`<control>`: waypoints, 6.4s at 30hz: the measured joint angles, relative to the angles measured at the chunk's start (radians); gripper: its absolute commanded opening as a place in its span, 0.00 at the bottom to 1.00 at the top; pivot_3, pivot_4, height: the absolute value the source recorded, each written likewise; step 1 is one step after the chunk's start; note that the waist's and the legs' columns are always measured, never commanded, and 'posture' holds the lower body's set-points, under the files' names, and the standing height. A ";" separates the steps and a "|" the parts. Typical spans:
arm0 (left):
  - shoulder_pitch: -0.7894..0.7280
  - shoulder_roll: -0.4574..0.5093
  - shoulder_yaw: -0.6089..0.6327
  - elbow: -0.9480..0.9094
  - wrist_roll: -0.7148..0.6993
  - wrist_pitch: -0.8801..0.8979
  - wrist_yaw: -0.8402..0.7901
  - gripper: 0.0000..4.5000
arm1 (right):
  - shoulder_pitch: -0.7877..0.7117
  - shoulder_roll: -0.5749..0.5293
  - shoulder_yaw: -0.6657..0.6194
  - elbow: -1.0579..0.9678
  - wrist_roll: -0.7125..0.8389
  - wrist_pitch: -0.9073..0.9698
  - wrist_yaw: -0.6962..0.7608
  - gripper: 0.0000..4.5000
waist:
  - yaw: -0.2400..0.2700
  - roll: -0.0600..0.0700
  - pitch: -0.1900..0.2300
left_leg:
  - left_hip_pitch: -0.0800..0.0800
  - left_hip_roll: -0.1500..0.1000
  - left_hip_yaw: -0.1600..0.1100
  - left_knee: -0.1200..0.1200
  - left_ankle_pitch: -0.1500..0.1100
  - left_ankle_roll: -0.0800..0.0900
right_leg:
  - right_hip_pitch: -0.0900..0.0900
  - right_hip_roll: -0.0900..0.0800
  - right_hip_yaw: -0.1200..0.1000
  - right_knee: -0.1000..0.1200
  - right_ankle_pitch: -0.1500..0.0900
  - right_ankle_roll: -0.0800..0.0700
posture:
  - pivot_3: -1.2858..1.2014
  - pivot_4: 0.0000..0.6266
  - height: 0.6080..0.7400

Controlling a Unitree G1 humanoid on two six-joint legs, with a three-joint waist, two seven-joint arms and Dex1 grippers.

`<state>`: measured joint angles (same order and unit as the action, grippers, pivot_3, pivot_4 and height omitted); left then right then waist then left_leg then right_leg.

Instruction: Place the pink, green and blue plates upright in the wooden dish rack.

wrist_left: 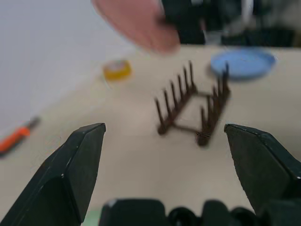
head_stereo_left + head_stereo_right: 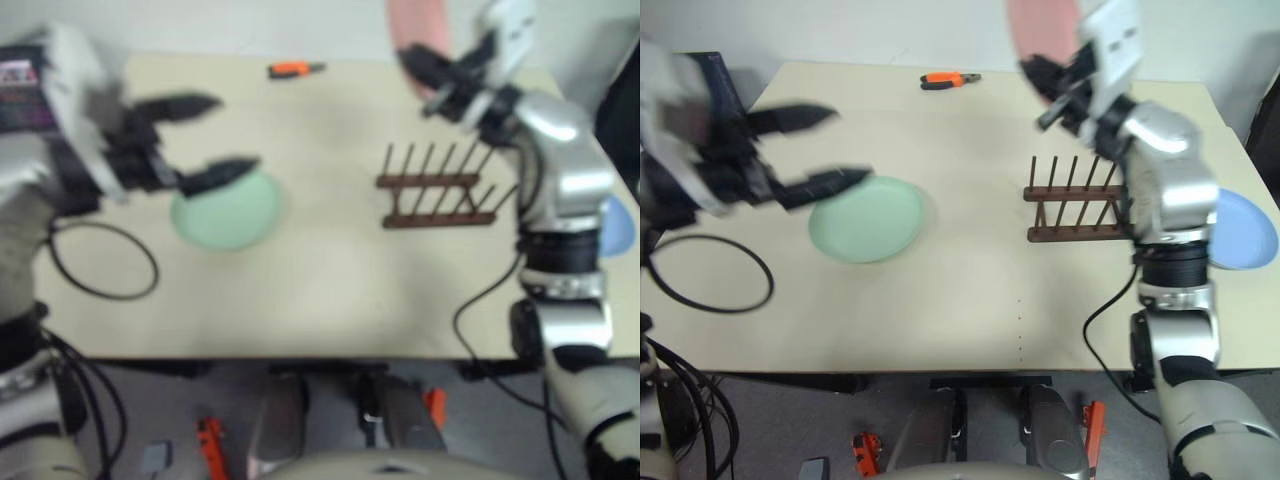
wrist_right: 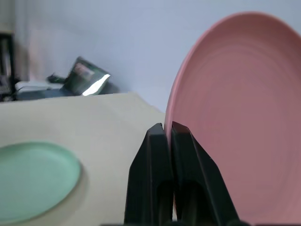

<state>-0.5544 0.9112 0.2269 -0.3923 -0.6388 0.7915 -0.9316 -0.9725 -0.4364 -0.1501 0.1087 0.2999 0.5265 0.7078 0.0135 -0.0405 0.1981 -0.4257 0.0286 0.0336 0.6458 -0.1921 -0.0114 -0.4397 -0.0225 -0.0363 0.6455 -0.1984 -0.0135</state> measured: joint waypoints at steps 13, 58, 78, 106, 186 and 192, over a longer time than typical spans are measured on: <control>0.029 -0.121 -0.396 0.006 0.267 -0.176 0.023 0.99 | 0.011 -0.313 -0.340 0.131 0.402 0.445 0.101 0.00 | -0.013 0.002 0.001 | 0.000 0.001 0.002 -0.003 0.000 0.001 | -0.002 0.004 -0.001 0.001 0.001 0.002 | 0.52 0.24 1.00; 0.024 -0.091 -0.414 0.049 0.340 -0.188 -0.036 1.00 | 0.082 -0.413 -0.254 0.671 0.398 0.353 0.433 0.67 | -0.016 0.002 0.001 | 0.000 0.000 0.001 -0.001 0.000 0.001 | -0.001 0.006 0.001 -0.001 0.003 0.005 | 0.52 0.24 1.00; -0.019 -0.033 -0.239 0.156 0.285 -0.190 -0.084 1.00 | 0.542 -0.723 -0.141 -0.017 0.135 0.235 0.326 0.91 | -0.016 0.004 0.002 | 0.001 0.001 0.001 -0.001 -0.001 0.001 | -0.001 0.003 0.000 0.000 -0.001 -0.001 | 0.52 0.24 1.00; -0.139 -0.033 -0.108 0.908 0.509 -0.273 0.255 1.00 | 0.226 -0.353 0.106 -0.420 0.457 0.371 0.263 0.91 | -0.013 0.003 0.001 | 0.000 0.004 0.000 -0.001 -0.001 0.001 | -0.002 0.002 -0.003 0.001 0.002 0.004 | 0.52 0.24 1.00; -0.479 -0.317 -0.132 0.402 0.405 0.194 0.481 0.86 | 0.013 0.225 0.651 0.248 -0.623 -0.460 -0.140 0.00 | -0.028 0.000 0.000 | -0.004 0.002 -0.001 0.000 0.000 0.002 | -0.005 0.003 0.000 0.001 0.005 0.007 | 0.52 0.24 1.00; -0.479 -0.236 -0.050 0.226 0.252 0.280 0.369 0.99 | 0.013 0.241 0.644 0.250 -0.622 -0.477 -0.127 0.00 | -0.040 0.000 0.000 | -0.004 0.002 -0.001 0.001 0.000 0.002 | -0.004 0.003 0.000 0.002 0.005 0.007 | 0.52 0.24 1.00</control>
<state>-1.0330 0.6756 0.1773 -0.1662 -0.3869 1.0718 -0.5631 -0.9596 -0.1958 0.4935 0.3591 -0.3224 0.0499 0.5811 -0.0266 -0.0406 0.1984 -0.4297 0.0303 0.0325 0.6464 -0.1918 -0.0099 -0.4439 -0.0195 -0.0366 0.6470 -0.1933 -0.0065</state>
